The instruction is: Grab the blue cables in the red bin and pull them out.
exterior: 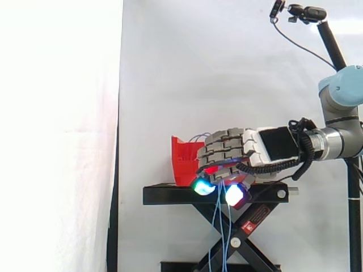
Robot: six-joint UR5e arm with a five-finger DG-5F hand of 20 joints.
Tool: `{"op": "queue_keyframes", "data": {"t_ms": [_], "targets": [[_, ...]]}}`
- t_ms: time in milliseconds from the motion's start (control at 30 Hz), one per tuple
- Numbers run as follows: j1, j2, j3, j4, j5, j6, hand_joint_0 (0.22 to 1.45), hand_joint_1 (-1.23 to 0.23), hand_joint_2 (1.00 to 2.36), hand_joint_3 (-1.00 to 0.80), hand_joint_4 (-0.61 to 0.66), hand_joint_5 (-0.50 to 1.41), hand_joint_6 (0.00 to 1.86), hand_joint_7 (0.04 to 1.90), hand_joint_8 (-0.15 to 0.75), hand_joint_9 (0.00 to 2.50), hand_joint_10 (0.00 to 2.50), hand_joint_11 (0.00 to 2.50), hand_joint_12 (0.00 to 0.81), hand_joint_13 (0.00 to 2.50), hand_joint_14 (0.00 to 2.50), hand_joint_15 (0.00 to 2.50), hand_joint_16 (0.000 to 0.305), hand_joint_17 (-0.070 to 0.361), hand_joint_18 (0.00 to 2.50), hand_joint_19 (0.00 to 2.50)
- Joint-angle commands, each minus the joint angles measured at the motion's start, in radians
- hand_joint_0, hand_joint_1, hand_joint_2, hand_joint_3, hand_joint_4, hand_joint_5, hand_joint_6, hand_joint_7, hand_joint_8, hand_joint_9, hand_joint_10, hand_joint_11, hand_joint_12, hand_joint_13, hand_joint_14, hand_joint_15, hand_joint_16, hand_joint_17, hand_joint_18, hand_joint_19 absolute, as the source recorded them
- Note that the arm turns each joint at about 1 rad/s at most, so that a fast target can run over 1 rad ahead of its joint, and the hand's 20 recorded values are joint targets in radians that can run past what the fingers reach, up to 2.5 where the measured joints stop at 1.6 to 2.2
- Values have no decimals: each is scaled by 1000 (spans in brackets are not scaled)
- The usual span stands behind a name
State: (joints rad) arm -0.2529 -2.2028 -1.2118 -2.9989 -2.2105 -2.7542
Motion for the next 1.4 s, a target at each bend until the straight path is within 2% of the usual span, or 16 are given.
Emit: {"op": "queue_keyframes", "data": {"t_ms": [0,633,733,1367], "targets": [[0,0,0,3,0,0,830,-892,1000,-1000,251,699,12,508,280,632,16,481,353,607,18,449,46,104,459,587],[-8,0,-6,5,-23,-9,831,-890,1000,-1000,243,686,11,473,279,633,18,475,354,610,17,443,46,104,461,587],[-9,0,-17,21,-23,-11,831,-891,1000,-1000,241,685,11,471,279,632,18,483,355,610,18,453,46,104,462,594],[-14,0,-15,17,-17,5,835,-896,1000,-1000,243,694,11,468,282,650,16,480,351,640,18,465,46,104,475,593]]}}
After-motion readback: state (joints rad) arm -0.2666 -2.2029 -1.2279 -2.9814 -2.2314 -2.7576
